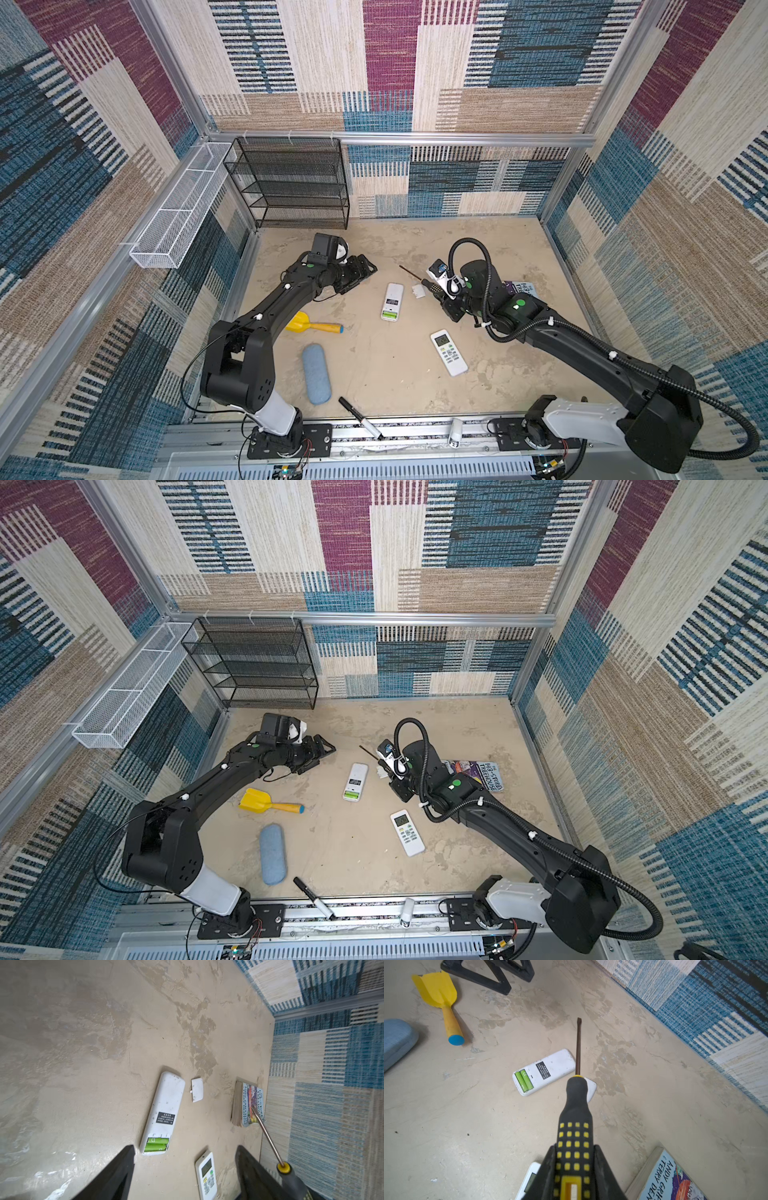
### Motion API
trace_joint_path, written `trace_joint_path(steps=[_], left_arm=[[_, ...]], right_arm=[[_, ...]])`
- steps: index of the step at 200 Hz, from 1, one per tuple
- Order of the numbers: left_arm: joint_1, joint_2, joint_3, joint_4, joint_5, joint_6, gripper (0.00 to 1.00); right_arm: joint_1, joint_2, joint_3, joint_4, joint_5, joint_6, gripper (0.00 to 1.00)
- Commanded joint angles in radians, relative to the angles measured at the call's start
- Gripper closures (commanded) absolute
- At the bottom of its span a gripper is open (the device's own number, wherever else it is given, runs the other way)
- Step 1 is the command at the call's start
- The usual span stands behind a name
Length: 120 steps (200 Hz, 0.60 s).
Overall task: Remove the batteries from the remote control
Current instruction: 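Lower the left gripper over the white remote while the right gripper holds the screwdriver, then grasp the remote with the left gripper while the right brings the screwdriver to the batteries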
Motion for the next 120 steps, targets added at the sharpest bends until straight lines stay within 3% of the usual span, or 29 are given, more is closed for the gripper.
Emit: trace_joint_path(steps=[1, 49, 120], left_arm=[[-0.027, 0.05, 0.051, -0.12, -0.048, 0.142, 0.2], [-0.112, 0.206, 0.173, -0.187, -0.094, 0.204, 0.19], [-0.205, 0.427, 0.401, -0.339, -0.264, 0.263, 0.18]], right_arm=[[0.002, -0.009, 0.0, -0.076, 0.058, -0.02, 1.0], [0.007, -0.029, 0.0, -0.112, 0.06, -0.036, 1.0], [0.012, -0.023, -0.012, -0.11, 0.011, -0.043, 1.0]])
